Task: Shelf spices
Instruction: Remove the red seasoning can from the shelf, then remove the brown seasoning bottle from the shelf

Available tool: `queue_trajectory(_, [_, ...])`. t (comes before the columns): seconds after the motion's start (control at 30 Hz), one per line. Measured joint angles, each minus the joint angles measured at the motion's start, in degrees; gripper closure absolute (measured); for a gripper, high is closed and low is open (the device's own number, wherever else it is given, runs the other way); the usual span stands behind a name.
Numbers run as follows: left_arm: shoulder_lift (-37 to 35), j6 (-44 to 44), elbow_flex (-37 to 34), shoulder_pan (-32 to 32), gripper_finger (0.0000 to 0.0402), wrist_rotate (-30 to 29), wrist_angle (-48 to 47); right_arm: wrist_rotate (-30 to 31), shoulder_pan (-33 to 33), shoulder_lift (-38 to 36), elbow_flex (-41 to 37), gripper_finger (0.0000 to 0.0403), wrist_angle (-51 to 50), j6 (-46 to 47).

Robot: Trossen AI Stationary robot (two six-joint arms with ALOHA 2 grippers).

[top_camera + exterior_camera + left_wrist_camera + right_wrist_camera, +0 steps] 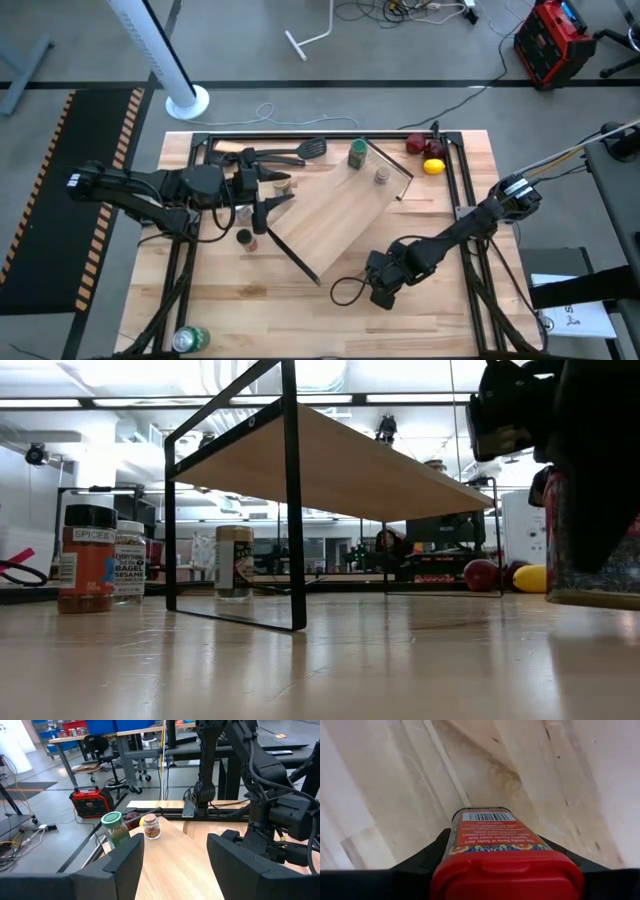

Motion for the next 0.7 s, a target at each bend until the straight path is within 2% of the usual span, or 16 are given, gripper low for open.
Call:
queue_trajectory(0.27, [0.0, -0.09, -0.01, 0.0, 0.02, 0.01, 0.01, -1.6, 0.0, 0.0, 1.81, 0.0161, -1.93, -0.07])
queue_trajectory(0.57, [0.0, -0.15, -0.01, 0.0, 0.02, 0.01, 0.0, -1.91, -0.26, -0.04, 13.78, 0.0099, -15.34, -8.06])
queue_trajectory(0.63, [0.0, -0.16, -0.01, 0.0, 0.0202, 0.01, 0.01, -0.24, -0.28, -0.04, 17.68, 0.0092, -20.2, -10.24])
queue_trajectory(0.7, [-0.01, -0.16, -0.01, 0.0, 0.0203, 0.01, 0.0, 4.21, -0.28, -0.04, 21.86, 0.009, -26.59, -11.14])
